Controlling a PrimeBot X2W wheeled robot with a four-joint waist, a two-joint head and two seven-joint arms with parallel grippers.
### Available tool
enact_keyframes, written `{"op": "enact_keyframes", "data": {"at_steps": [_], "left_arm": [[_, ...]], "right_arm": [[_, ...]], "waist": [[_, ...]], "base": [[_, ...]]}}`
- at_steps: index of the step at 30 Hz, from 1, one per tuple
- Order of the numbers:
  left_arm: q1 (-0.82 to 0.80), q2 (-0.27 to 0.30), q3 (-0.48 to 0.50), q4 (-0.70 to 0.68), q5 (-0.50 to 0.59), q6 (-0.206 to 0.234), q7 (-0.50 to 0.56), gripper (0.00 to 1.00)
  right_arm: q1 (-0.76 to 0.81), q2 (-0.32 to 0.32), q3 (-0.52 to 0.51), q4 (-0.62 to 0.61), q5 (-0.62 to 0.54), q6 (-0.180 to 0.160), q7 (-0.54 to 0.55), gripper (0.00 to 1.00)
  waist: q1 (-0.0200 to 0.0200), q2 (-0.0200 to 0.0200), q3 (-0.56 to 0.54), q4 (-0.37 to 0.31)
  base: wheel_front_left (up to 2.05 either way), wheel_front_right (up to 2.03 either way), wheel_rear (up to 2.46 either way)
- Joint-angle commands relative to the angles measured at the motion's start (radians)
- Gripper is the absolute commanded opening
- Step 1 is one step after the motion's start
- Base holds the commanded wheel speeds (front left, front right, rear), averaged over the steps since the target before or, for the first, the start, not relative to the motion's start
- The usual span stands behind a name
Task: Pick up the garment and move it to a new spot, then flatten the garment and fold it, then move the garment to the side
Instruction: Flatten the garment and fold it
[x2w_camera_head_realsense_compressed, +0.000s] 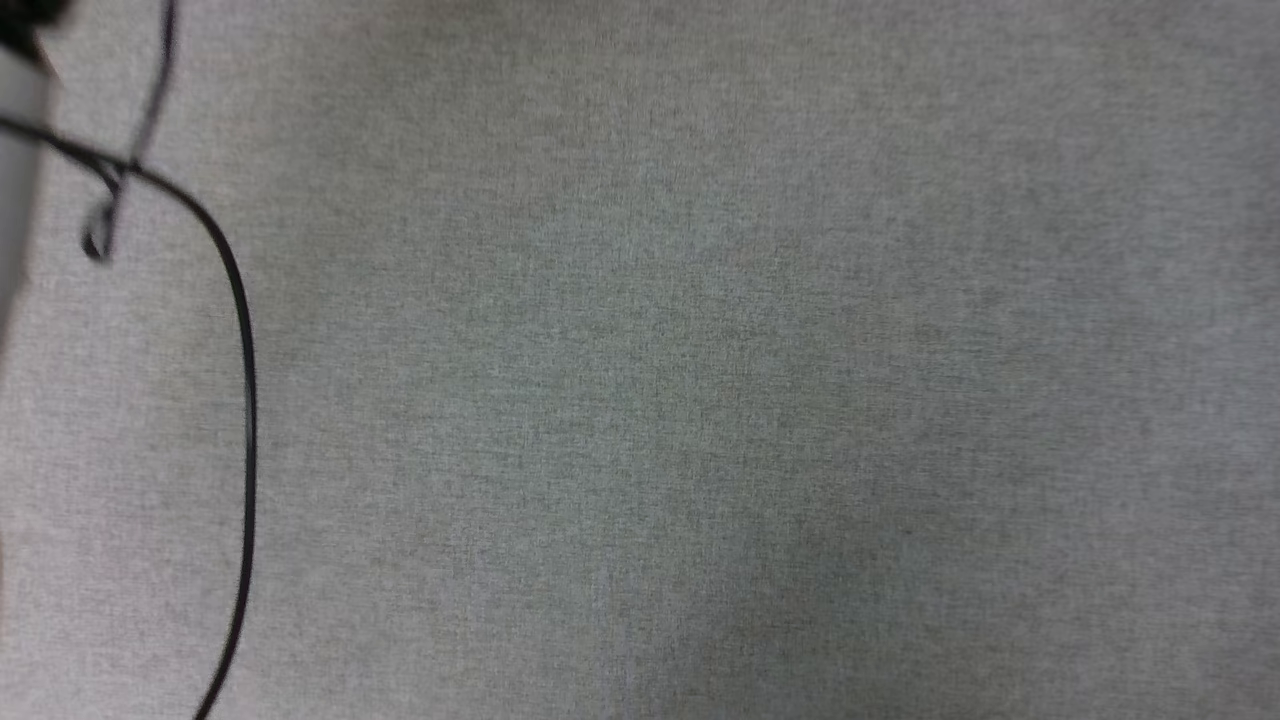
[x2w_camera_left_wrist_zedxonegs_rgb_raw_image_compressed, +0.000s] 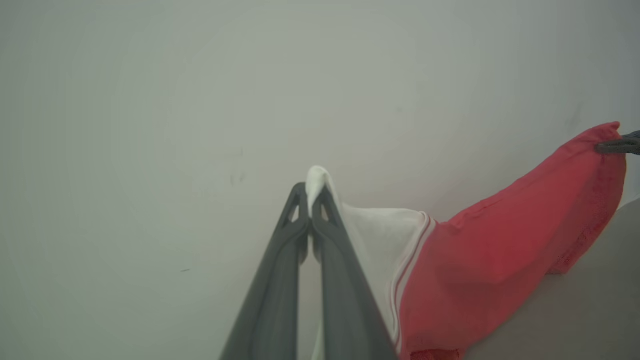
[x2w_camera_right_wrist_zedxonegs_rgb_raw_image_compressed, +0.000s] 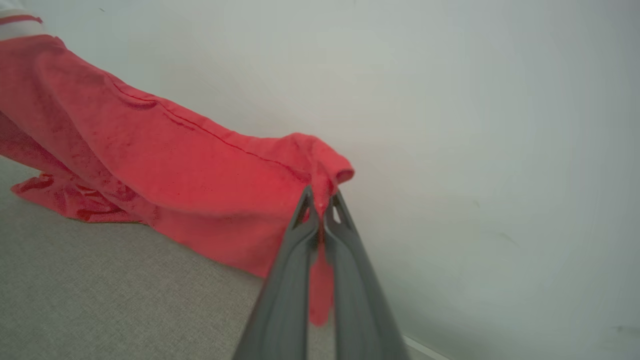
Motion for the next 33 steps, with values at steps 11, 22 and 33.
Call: {"op": "enact_keyframes", "data": {"at_steps": [11, 22, 33], "left_arm": [[0.518, 0.053, 0.010, -0.235, -0.006, 0.114, -0.004, 0.00], [0.923, 0.120, -0.040, -0.372, -0.045, 0.228, 0.030, 0.00], [1.266, 0.125, -0.056, -0.462, -0.171, 0.321, 0.056, 0.00]], "right_arm": [[0.345, -0.078, 0.032, -0.128, 0.130, -0.001, -0.032, 0.00], [0.703, -0.117, 0.008, -0.225, 0.137, -0.001, -0.046, 0.00], [1.026, -0.116, -0.042, -0.297, 0.118, -0.001, -0.020, 0.00]], "waist": [[0.0001, 0.0000, -0.183, -0.009], [0.0001, 0.0000, -0.326, -0.010], [0.0001, 0.0000, -0.447, -0.019]], "base": [[0.00, 0.00, 0.00], [0.00, 0.00, 0.00], [0.00, 0.00, 0.00]]}}
